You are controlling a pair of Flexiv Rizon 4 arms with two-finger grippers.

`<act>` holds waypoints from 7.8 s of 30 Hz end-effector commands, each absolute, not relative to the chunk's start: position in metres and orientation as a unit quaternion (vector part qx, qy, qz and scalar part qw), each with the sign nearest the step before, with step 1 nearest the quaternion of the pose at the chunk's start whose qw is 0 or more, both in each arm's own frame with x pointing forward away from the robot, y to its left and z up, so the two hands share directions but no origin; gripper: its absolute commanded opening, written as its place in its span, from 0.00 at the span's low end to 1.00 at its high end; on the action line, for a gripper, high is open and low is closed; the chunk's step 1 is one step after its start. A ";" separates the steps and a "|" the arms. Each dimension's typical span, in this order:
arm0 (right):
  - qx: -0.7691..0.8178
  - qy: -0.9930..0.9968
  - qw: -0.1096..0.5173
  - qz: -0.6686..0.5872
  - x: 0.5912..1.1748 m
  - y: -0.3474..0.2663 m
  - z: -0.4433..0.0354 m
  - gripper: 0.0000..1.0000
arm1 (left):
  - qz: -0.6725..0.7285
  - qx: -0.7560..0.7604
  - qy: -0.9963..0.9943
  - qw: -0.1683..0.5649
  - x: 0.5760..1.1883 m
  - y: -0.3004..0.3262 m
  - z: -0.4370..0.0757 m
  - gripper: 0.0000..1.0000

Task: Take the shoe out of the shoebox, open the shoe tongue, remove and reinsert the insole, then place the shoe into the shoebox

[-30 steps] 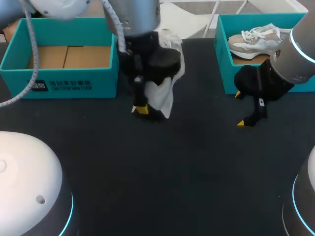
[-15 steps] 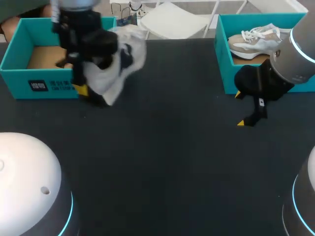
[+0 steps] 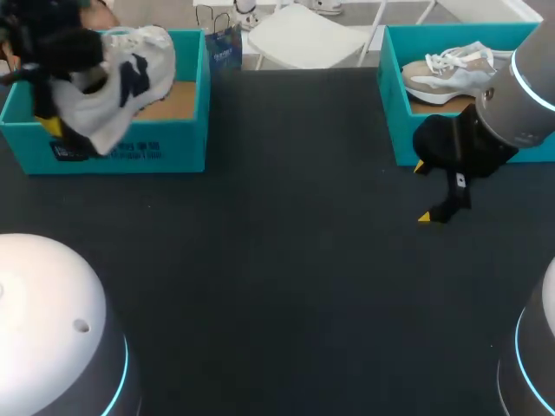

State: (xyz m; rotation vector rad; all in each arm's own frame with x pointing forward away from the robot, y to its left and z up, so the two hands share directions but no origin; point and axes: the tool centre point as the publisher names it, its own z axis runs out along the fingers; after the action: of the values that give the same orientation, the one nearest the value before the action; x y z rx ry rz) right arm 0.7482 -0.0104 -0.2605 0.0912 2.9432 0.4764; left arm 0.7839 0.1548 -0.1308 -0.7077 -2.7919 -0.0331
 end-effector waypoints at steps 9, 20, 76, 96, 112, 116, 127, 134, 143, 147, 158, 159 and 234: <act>0.031 0.984 0.079 0.158 0.749 -0.009 -0.261 1.00 | 0.005 -0.217 -0.965 0.148 0.838 0.248 -0.134 0.00; 0.031 0.984 0.079 0.158 0.749 -0.009 -0.261 1.00 | -0.002 -0.219 -0.960 0.172 0.866 0.291 -0.146 0.00; 0.031 0.984 0.079 0.158 0.749 -0.009 -0.261 1.00 | -0.091 -0.564 -0.812 0.119 0.969 0.346 -0.153 0.00; 0.031 0.984 0.079 0.158 0.749 -0.009 -0.261 1.00 | -0.157 -0.720 -0.673 0.056 0.984 0.339 -0.135 0.00; 0.031 0.984 0.079 0.158 0.749 -0.009 -0.261 1.00 | -0.125 -0.709 -0.693 0.036 1.000 0.334 -0.135 0.00; 0.031 0.984 0.079 0.158 0.749 -0.009 -0.261 1.00 | -0.111 -0.705 -0.700 0.037 1.013 0.333 -0.137 0.00; 0.031 0.984 0.079 0.158 0.749 -0.009 -0.261 1.00 | -0.102 -0.720 -0.687 0.022 1.060 0.335 -0.177 0.00; 0.031 0.984 0.079 0.158 0.749 -0.009 -0.261 1.00 | -0.110 -0.725 -0.679 0.028 1.072 0.330 -0.217 0.00; 0.031 0.984 0.079 0.158 0.749 -0.009 -0.261 1.00 | -0.099 -0.722 -0.683 0.047 1.071 0.321 -0.265 0.00; 0.031 0.984 0.079 0.158 0.749 -0.009 -0.261 1.00 | -0.101 -0.726 -0.678 0.048 1.072 0.319 -0.280 0.00; 0.031 0.984 0.079 0.158 0.749 -0.009 -0.261 1.00 | -0.084 -0.720 -0.686 0.069 1.076 0.317 -0.319 0.00; 0.031 0.984 0.079 0.158 0.749 -0.009 -0.261 1.00 | -0.084 -0.720 -0.686 0.071 1.076 0.316 -0.322 0.00; 0.350 0.920 0.078 0.158 0.823 -0.041 -0.244 1.00 | 0.090 -0.676 -0.731 -0.003 0.995 0.285 -0.193 1.00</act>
State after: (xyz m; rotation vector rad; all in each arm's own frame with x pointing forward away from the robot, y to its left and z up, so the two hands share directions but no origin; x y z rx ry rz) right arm 0.7736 -0.0283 -0.2534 0.3222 2.9003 0.4551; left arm 1.0028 0.2783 -0.2089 -2.1178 -2.3172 0.1236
